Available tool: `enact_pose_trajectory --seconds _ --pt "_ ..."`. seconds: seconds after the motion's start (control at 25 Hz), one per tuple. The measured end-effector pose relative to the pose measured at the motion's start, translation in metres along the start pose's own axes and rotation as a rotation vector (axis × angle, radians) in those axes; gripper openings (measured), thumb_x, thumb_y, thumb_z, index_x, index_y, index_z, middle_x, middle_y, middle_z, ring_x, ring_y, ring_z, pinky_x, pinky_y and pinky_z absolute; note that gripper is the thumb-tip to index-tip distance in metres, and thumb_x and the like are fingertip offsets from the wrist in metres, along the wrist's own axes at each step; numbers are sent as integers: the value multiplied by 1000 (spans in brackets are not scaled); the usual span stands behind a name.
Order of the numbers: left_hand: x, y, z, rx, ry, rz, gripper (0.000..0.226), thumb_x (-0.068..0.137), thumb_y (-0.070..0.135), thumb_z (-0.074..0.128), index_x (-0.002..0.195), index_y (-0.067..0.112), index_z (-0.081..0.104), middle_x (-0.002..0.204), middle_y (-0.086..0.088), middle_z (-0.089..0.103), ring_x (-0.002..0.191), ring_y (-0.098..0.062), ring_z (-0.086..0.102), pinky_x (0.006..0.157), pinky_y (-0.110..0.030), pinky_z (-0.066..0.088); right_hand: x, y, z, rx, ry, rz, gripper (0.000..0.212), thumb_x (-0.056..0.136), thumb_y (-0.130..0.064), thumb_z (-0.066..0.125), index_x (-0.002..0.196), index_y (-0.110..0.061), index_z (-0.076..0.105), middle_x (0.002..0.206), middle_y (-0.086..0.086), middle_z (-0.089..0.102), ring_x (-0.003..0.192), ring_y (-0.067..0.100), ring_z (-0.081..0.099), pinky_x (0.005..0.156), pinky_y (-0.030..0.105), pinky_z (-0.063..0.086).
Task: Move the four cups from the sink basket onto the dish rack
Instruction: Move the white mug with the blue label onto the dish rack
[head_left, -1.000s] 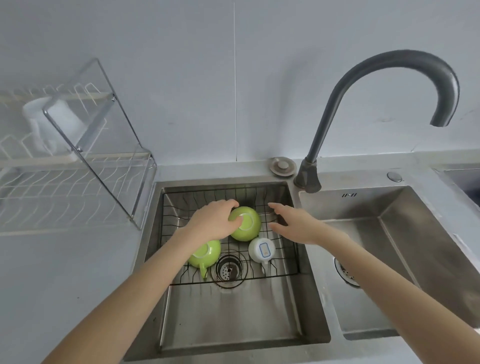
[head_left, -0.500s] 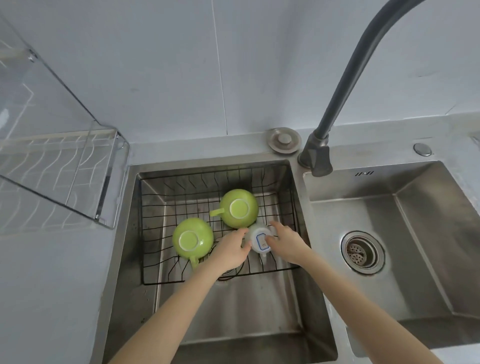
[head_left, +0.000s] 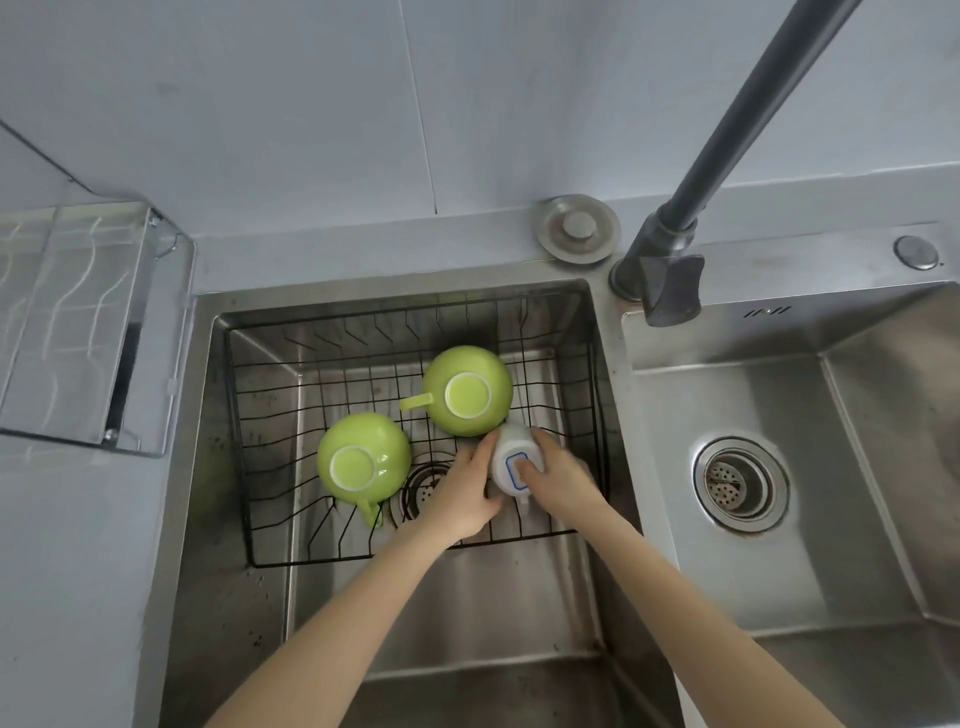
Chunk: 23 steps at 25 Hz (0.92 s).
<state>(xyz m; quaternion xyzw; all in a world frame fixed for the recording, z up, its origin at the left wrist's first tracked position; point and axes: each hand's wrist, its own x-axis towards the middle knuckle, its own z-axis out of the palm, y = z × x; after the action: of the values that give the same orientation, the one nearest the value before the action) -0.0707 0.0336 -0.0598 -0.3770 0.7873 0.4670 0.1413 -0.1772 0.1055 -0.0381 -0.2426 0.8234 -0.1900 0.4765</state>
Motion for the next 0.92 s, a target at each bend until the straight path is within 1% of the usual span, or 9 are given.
enact_pose_trajectory --seconds 0.08,0.12,0.24,0.4,0.6,0.72,0.84,0.88,0.92 --pt "4 -2 3 -7 27 -15 74 82 16 60 143 14 17 142 -18 32 127 -32 41 100 -32 37 1 2 0 30 3 -3 54 93 -24 48 143 -14 31 143 12 45 128 29 45 105 31 36" --pt "4 -3 5 -19 55 -13 74 81 16 61 142 15 19 142 -17 32 126 -32 42 98 -32 39 0 3 0 48 12 -6 54 93 -24 49 143 -14 33 144 12 44 129 28 44 107 32 36" --pt "1 -3 7 -42 118 2 73 80 18 63 141 16 23 143 -13 33 126 -28 42 92 -29 40 -2 4 3 66 41 -22 53 92 -26 50 142 -15 35 144 11 45 130 27 44 109 33 36" --pt "-4 0 7 -64 146 14 72 80 18 64 141 16 26 140 -13 38 125 -27 43 95 -29 38 -10 0 4 122 86 -22 51 92 -24 50 141 -17 37 141 10 49 127 28 47 107 34 39" --pt "-18 8 1 -102 159 69 74 78 18 68 139 13 28 140 -10 34 126 -21 41 95 -13 28 -30 -6 -4 81 124 -56 49 93 -26 48 140 -19 38 135 12 54 123 28 50 100 32 41" --pt "-32 11 -5 -137 173 132 73 74 18 71 136 12 33 141 -6 36 127 -18 40 95 -10 26 -44 -11 -7 -2 129 -84 48 93 -32 47 140 -21 38 133 10 56 121 28 51 98 34 42" --pt "-52 14 -11 -194 227 191 67 73 16 73 131 14 40 127 6 43 119 -11 44 85 5 28 -65 -19 -12 -35 137 -139 46 93 -33 46 138 -24 40 128 8 60 118 27 53 96 35 44" --pt "-59 15 -14 -200 246 208 66 73 18 73 130 15 41 122 11 43 115 -7 44 83 8 28 -72 -21 -13 -33 137 -163 45 93 -33 46 136 -24 41 126 7 62 116 27 54 95 35 44" --pt "-66 16 -17 -202 259 224 65 72 19 74 129 16 42 121 12 42 114 -6 44 84 7 29 -79 -23 -16 -33 133 -183 43 93 -33 45 136 -25 43 124 7 62 115 26 54 94 35 45"
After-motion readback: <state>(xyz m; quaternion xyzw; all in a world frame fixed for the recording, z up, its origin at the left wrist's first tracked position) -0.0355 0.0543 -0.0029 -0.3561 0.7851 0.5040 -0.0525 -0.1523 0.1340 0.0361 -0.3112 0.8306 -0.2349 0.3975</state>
